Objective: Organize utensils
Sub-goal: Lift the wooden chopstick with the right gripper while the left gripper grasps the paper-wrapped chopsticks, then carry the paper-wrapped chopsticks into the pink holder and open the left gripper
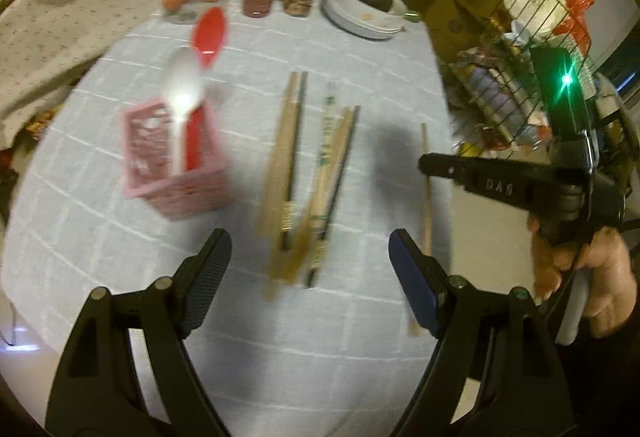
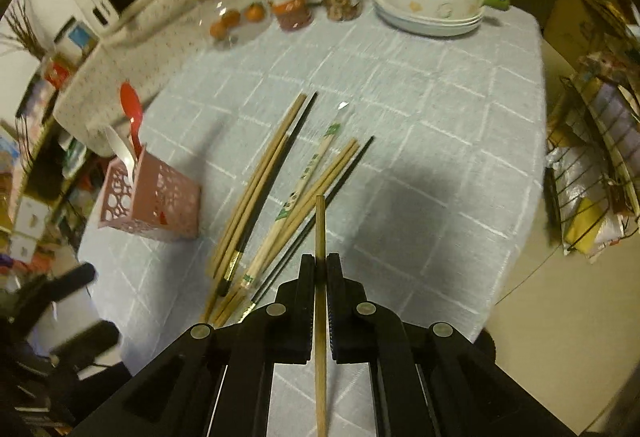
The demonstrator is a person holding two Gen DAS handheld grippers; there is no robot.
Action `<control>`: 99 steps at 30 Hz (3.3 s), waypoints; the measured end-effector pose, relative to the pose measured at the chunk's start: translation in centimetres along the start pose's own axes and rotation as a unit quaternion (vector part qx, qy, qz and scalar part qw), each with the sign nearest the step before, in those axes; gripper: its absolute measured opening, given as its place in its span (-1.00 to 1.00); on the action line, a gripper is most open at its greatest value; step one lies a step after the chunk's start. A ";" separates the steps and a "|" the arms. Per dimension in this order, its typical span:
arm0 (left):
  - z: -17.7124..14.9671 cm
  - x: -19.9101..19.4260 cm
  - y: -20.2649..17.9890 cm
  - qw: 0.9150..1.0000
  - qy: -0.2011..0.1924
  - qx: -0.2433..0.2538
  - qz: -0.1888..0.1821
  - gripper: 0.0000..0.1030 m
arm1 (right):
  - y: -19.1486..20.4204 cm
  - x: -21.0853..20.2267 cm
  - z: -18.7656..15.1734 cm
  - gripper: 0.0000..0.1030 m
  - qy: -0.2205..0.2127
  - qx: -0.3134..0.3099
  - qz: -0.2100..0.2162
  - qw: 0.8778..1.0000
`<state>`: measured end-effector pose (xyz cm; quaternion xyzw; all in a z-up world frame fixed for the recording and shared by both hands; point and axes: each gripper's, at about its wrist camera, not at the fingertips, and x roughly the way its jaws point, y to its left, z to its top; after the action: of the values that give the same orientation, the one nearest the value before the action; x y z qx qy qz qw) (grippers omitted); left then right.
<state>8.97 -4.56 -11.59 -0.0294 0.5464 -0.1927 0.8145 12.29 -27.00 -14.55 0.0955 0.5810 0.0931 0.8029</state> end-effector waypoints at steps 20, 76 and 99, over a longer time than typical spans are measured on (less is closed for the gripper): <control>10.0 14.8 -6.7 0.992 0.051 0.055 0.103 -0.48 | -7.6 -1.5 1.6 -0.89 -0.009 0.086 0.090 0.992; 5.4 -6.5 2.3 0.907 -0.401 0.054 0.122 -0.88 | 2.2 -8.8 2.4 -0.90 -0.168 -0.027 0.032 0.985; 5.4 -3.9 5.1 0.929 -0.339 0.005 0.146 -0.08 | 5.9 -9.0 3.1 -0.89 -0.177 -0.049 0.044 0.982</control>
<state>14.00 0.62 -7.36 -0.0091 0.2353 -0.0531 0.9704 12.27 -23.80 -3.83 0.0965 0.4195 0.1383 0.8920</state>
